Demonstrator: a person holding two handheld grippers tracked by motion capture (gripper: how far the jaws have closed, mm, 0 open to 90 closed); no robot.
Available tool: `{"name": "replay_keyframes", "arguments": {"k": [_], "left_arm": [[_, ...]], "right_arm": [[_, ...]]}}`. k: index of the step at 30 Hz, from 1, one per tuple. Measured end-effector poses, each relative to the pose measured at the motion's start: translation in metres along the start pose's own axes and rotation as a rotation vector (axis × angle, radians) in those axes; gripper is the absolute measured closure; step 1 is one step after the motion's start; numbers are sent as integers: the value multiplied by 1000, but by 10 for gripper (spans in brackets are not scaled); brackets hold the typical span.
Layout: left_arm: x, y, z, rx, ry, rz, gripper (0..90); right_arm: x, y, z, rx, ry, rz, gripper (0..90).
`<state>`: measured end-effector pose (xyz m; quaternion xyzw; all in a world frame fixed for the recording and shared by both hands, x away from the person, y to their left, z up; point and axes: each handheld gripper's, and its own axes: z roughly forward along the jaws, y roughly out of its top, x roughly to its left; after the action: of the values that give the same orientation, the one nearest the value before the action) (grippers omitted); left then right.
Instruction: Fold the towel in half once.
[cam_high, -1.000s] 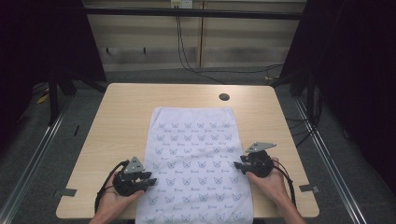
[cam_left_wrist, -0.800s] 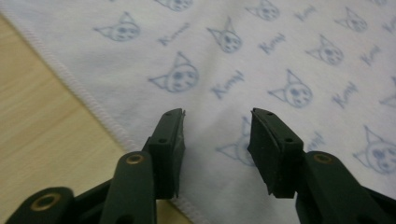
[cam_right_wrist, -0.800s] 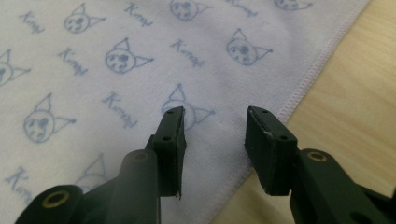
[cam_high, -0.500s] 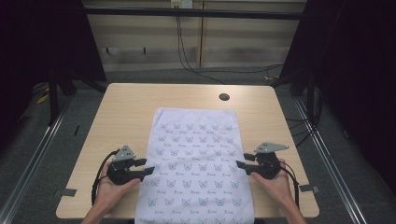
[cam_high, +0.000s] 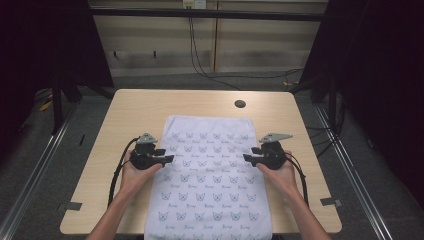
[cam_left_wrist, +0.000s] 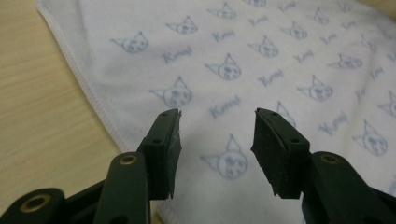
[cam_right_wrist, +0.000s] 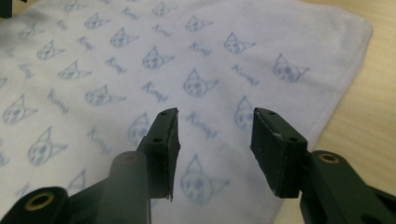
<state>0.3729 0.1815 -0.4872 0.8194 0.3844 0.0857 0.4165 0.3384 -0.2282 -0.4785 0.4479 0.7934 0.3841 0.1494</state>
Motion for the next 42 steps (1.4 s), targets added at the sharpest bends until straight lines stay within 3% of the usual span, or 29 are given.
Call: {"name": "replay_keyframes", "arguments": {"k": [2, 3, 5, 8, 12, 13, 15, 16, 18, 23, 27, 29, 30, 32, 33, 36, 41, 42], "left_arm": [[3, 4, 8, 48, 5, 22, 511], [4, 5, 10, 49, 20, 32, 515], [10, 6, 16, 45, 38, 10, 529], [17, 7, 22, 76, 55, 32, 529], [22, 3, 23, 46, 42, -1, 541], [20, 2, 22, 52, 48, 32, 539], [16, 1, 21, 62, 50, 60, 535], [16, 0, 19, 68, 47, 80, 520], [12, -5, 16, 67, 46, 103, 522], [2, -17, 0, 91, 16, 123, 544], [-9, -30, -12, 93, 4, 170, 545], [-13, -35, -18, 100, -1, 157, 544], [-16, -38, -20, 95, -5, 146, 544], [-20, -43, -25, 93, -1, 162, 540], [-22, -46, -27, 86, -21, 138, 534], [-28, -52, -33, 79, -39, 125, 534], [-43, -61, -43, 101, -51, 143, 522], [-46, -63, -45, 107, -61, 131, 522]], "right_arm": [[-2, 4, 8, 5, 7, 8, 515], [-3, 5, 13, 17, -2, 8, 515], [-4, 6, 21, 32, -15, 7, 517], [-8, 9, 32, 43, -22, 21, 523], [-12, 14, 41, 61, -41, 26, 550], [-12, 14, 43, 65, -34, 30, 555], [-9, 10, 47, 73, -29, 19, 552], [-7, 8, 46, 66, -37, 16, 540], [-7, 4, 43, 44, 5, 48, 541], [6, -4, 33, 71, -2, -5, 542], [14, -13, 23, 74, 25, 9, 542], [18, -17, 18, 77, 40, 25, 543], [20, -19, 16, 82, 51, 20, 543], [26, -21, 11, 109, 51, -18, 544], [28, -22, 9, 115, 56, -24, 544], [35, -31, 1, 105, 65, -26, 544], [49, -45, -14, 113, 69, -62, 545], [51, -48, -18, 115, 80, -60, 545]]}}
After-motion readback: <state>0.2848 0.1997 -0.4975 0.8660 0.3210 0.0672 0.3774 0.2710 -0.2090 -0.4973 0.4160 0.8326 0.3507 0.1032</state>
